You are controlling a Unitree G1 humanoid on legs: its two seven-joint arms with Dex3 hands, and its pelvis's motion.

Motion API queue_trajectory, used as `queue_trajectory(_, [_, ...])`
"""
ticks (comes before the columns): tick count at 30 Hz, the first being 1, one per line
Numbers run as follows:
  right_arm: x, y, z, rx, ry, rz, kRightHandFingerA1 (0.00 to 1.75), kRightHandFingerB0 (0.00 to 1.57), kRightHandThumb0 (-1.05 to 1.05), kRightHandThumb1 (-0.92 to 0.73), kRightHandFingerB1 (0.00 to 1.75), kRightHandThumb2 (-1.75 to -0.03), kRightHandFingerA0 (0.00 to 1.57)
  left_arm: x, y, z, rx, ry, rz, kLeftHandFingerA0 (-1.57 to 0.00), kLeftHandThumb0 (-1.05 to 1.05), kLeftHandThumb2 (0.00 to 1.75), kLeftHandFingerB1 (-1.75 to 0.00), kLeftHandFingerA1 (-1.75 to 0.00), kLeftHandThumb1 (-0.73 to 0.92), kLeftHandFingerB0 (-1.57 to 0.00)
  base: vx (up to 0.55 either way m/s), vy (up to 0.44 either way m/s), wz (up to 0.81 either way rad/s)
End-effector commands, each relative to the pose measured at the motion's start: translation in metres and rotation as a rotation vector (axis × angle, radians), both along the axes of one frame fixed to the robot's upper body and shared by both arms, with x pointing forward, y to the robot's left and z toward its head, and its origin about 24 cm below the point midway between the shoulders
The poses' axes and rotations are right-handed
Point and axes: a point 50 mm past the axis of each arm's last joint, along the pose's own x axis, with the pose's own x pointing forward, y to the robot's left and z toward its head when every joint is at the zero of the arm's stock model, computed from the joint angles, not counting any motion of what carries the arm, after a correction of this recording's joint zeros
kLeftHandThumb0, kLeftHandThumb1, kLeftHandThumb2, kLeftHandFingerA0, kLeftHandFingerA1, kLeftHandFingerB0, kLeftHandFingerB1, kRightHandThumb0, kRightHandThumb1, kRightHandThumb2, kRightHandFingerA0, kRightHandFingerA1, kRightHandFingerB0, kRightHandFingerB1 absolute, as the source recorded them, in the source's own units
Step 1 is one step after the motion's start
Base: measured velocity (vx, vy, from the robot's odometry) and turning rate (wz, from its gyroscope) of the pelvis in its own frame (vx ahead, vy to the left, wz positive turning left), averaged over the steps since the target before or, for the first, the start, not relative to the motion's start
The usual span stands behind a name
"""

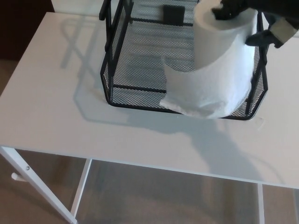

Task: The robot walks towards a desk on which a file tray is kept in the middle and a toilet paper roll is kept on its right. The robot uses its right hand to hook on finger in the gap of the roll and grabs it, lifts it and places it on the tray.

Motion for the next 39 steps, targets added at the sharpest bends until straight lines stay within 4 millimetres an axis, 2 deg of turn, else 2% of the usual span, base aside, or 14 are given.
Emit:
queue_trajectory(1, [-0.001, 0.001, 0.022, -0.14, 0.207, -0.098, 0.86, 0.23, -0.57, -0.46, 0.44, -0.8, 0.89, -0.001, 0.005, 0.004, 0.022, 0.001, 0.013, -0.22, -0.77, 0.68, -0.47, -0.66, 0.92, -0.18, 0.0, 0.0, 0.0])
queue_trajectory(6, [-0.004, 0.006, 0.03, -0.13, 0.266, -0.117, 0.82, 0.25, -0.56, -0.55, 0.3, -0.57, 0.82, 0.0, 0.004, 0.005, 0.038, 0.001, -0.017, -0.25, -0.78, 0.69, -0.47, -0.65, 0.92, -0.17, 0.0, 0.0, 0.0])
queue_trajectory(7, [-0.004, 0.007, 0.029, -0.121, 0.277, -0.113, 0.77, 0.15, -0.61, -0.43, 0.42, -0.78, 0.78, 0.0, 0.004, 0.005, 0.043, 0.002, -0.018, -0.3, -0.78, 1.04, -0.54, -0.67, 0.75, -0.16, 0.0, 0.0, 0.0])
queue_trajectory(9, [-0.004, 0.008, 0.027, -0.102, 0.289, -0.107, 0.76, 0.17, -0.61, -0.41, 0.43, -0.77, 0.74, 0.0, 0.004, 0.005, 0.034, 0.001, -0.016, -0.28, -0.78, 0.7, -0.48, -0.68, 0.92, -0.17, 0.0, 0.0, 0.0])
queue_trajectory(18, [-0.009, -0.008, 0.056, -0.042, 0.346, -0.189, 0.61, 0.2, -0.49, -0.52, 0.29, -0.56, 0.73, -0.003, 0.003, 0.001, 0.036, 0.005, 0.002, -0.28, -0.78, 0.69, -0.48, -0.68, 0.92, -0.19, 0.0, 0.0, 0.0])
queue_trajectory(19, [-0.013, -0.012, 0.061, -0.055, 0.321, -0.175, 0.6, 0.22, -0.49, -0.54, 0.28, -0.56, 0.69, -0.004, 0.002, 0.0, 0.032, 0.009, -0.004, -0.29, -0.79, 1.03, -0.54, -0.68, 0.74, -0.16, 0.0, 0.0, 0.0])
queue_trajectory(20, [-0.016, -0.015, 0.066, -0.048, 0.314, -0.175, 0.57, 0.21, -0.49, -0.54, 0.29, -0.57, 0.63, -0.005, 0.003, -0.001, 0.027, 0.005, -0.007, -0.29, -0.78, 0.69, -0.49, -0.7, 0.92, -0.18, 0.0, 0.0, 0.0])
queue_trajectory(23, [-0.026, -0.025, 0.08, -0.049, 0.311, -0.183, 0.53, 0.19, -0.52, -0.56, 0.29, -0.57, 0.62, -0.009, 0.005, 0.0, 0.037, 0.022, -0.011, -0.27, -0.79, 0.7, -0.5, -0.7, 0.92, -0.18, 0.0, 0.0, 0.0])
queue_trajectory(31, [-0.085, -0.093, 0.111, 0.168, 0.273, -0.271, 0.63, 0.14, -0.59, -0.45, 0.42, -0.77, 0.62, -0.011, 0.005, -0.002, 0.025, 0.032, 0.022, -0.29, -0.78, 0.69, -0.5, -0.69, 0.92, -0.2, 0.0, 0.0, 0.0])
queue_trajectory(32, [-0.1, -0.116, 0.116, 0.316, 0.234, -0.316, 0.59, 0.26, -0.54, -0.52, 0.32, -0.56, 0.73, -0.01, 0.005, -0.002, 0.033, 0.044, 0.014, -0.35, -0.8, 1.04, -0.56, -0.71, 0.74, -0.19, 0.0, 0.0, 0.0])
queue_trajectory(34, [-0.119, -0.142, 0.119, 0.454, 0.197, -0.382, 0.67, 0.25, -0.5, -0.51, 0.32, -0.56, 0.74, -0.009, 0.005, -0.001, 0.031, 0.036, 0.018, -0.35, -0.79, 1.04, -0.55, -0.71, 0.74, -0.17, 0.0, 0.0, 0.0])
queue_trajectory(35, [-0.13, -0.156, 0.121, 0.481, 0.155, -0.392, 0.65, 0.24, -0.55, -0.54, 0.31, -0.57, 0.76, -0.009, 0.005, -0.001, 0.019, 0.031, 0.022, -0.27, -0.79, 0.69, -0.5, -0.69, 0.92, -0.17, 0.0, 0.0, 0.0])
queue_trajectory(36, [-0.139, -0.172, 0.119, 0.546, 0.121, -0.397, 0.6, 0.26, -0.49, -0.54, 0.31, -0.57, 0.76, -0.01, 0.006, -0.001, 0.016, 0.029, 0.035, -0.33, -0.79, 1.01, -0.54, -0.7, 0.73, -0.16, 0.0, 0.0, 0.0])
queue_trajectory(39, [-0.161, -0.225, 0.102, 0.803, 0.094, -0.495, 0.6, 0.27, -0.49, -0.56, 0.32, -0.58, 0.81, -0.009, 0.005, 0.0, 0.009, 0.024, 0.042, -0.29, -0.8, 1.01, -0.55, -0.69, 0.73, -0.15, 0.0, 0.0, 0.0])
